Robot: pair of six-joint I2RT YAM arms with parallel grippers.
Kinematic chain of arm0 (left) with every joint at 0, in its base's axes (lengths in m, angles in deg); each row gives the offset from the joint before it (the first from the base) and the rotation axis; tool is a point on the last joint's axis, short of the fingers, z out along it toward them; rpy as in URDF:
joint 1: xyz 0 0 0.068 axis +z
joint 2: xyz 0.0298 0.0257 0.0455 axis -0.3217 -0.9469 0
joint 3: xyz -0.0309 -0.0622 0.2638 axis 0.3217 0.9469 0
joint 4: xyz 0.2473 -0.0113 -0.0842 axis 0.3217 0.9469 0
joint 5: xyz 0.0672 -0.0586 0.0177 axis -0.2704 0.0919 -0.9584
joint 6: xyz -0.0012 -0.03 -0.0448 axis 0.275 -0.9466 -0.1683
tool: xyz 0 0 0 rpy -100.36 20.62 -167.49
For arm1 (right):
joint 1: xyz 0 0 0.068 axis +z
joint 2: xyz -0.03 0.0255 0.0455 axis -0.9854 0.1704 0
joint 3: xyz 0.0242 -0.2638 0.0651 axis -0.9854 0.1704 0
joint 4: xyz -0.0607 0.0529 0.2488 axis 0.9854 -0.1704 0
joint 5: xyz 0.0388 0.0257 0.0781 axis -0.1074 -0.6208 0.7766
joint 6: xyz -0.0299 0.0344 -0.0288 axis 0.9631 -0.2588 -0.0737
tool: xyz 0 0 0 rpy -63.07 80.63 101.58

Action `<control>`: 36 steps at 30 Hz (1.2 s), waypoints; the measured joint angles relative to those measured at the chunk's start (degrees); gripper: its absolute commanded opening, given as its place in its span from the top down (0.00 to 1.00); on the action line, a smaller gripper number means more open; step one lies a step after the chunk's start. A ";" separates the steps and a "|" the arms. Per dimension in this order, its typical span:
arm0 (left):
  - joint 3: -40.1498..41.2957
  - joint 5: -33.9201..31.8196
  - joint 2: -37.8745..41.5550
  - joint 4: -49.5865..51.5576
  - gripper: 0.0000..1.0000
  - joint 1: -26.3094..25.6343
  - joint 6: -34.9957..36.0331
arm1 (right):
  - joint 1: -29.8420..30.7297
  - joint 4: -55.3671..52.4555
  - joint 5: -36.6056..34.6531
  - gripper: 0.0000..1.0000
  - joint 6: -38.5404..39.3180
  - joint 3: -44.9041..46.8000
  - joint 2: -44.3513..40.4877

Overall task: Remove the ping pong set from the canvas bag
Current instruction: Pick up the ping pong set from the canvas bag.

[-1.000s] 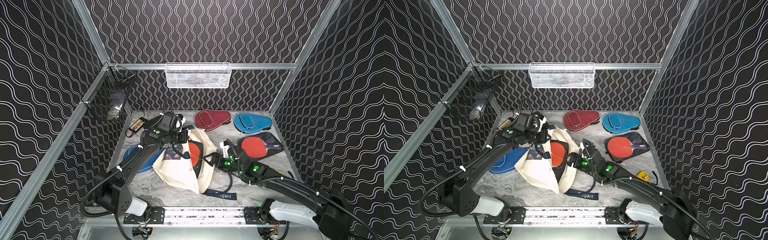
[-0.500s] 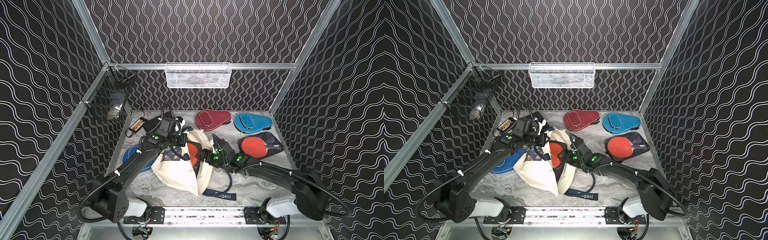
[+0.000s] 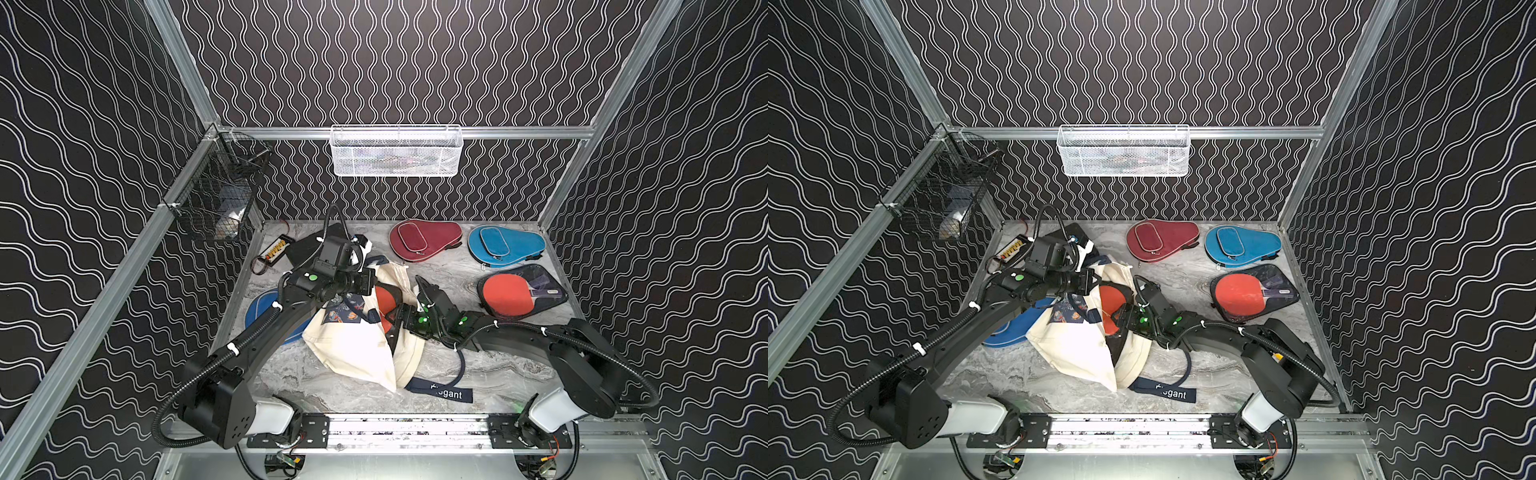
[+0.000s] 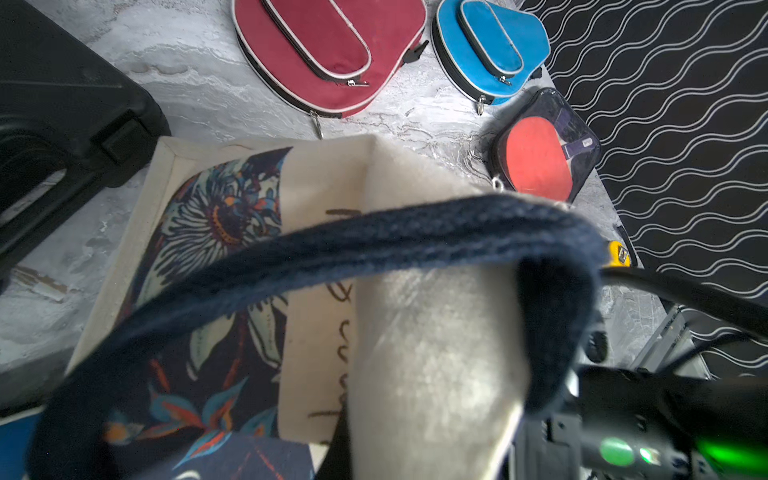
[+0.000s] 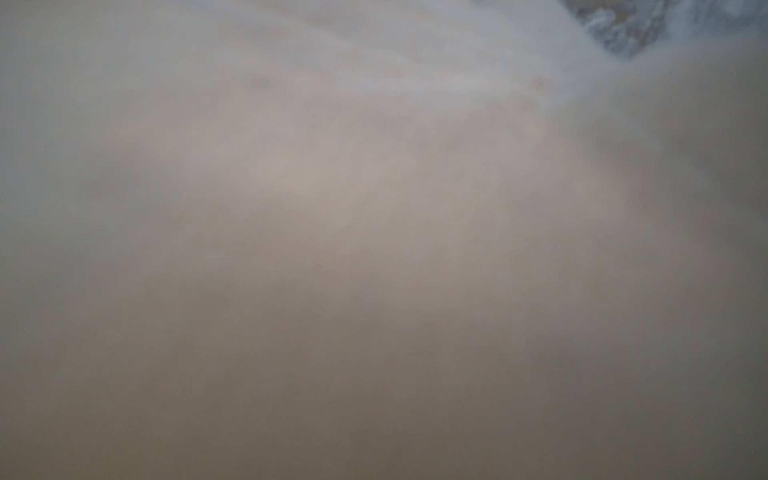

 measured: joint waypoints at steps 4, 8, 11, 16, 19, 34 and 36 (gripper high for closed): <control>0.50 0.92 0.00 -0.11 1.00 -0.22 0.22 | 0.02 1.01 -1.75 0.17 -0.96 1.09 1.03; 0.87 1.75 0.11 -0.46 1.00 -0.22 0.26 | 0.02 1.36 -3.50 0.17 -1.29 0.66 2.40; 1.57 2.25 0.83 -0.81 1.00 -0.22 0.28 | 0.02 1.84 -4.72 0.17 -1.51 0.02 3.67; 2.12 2.89 2.01 -0.66 1.00 -0.90 0.31 | 0.02 4.90 -5.86 0.17 -1.92 0.70 5.31; 1.68 2.43 2.16 0.04 1.00 -2.58 0.55 | 0.02 8.24 -6.71 0.17 -2.75 2.91 5.33; -0.13 0.50 -0.07 0.26 1.00 -3.98 2.08 | 5.51 20.35 -12.57 0.15 1.07 10.62 0.44; -0.13 0.68 -0.44 0.13 1.00 -3.98 2.21 | 6.71 20.70 -13.62 0.14 2.05 10.54 0.46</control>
